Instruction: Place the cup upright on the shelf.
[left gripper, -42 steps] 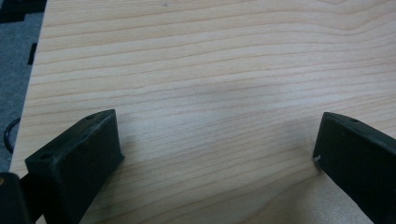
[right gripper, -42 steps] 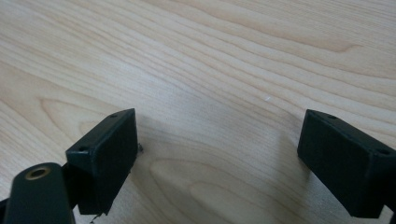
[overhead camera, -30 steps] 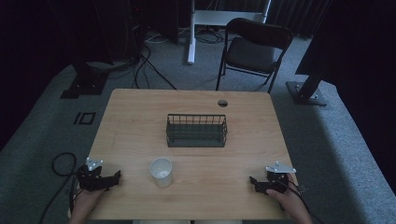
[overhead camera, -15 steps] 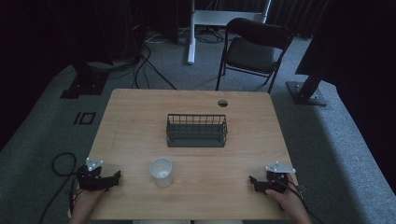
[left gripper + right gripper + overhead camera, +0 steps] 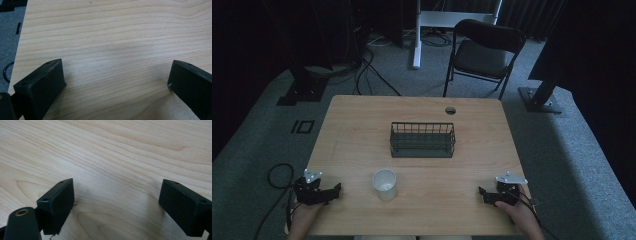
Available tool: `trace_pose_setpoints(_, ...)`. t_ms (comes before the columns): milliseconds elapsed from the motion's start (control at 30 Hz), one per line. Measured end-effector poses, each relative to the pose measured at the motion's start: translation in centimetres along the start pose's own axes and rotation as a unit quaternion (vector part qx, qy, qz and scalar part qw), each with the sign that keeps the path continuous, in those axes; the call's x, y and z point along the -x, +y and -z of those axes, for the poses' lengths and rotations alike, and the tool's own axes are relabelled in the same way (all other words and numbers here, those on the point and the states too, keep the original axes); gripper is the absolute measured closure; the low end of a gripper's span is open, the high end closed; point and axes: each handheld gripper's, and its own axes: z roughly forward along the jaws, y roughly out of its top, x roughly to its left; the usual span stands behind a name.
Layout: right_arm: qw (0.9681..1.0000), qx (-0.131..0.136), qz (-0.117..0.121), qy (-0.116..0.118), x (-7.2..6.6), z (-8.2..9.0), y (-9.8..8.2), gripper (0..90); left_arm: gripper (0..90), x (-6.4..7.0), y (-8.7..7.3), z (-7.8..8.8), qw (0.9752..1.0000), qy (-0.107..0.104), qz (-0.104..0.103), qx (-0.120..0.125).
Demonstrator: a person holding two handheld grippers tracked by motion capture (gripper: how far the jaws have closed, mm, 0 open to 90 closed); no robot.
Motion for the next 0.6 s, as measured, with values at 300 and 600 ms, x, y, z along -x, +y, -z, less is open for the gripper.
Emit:
trace_pose_setpoints(300,0.9999,0.01,0.002,0.005,-0.4,0.1,0.6,12.8,1.0,0.0,0.0,0.0,1.0,0.0,0.0,0.0)
trace_pose_setpoints(600,0.9996,0.02,0.006,0.019,-0.9,0.1,1.3,12.7,1.0,0.0,0.0,0.0,1.0,0.0,0.0,0.0)
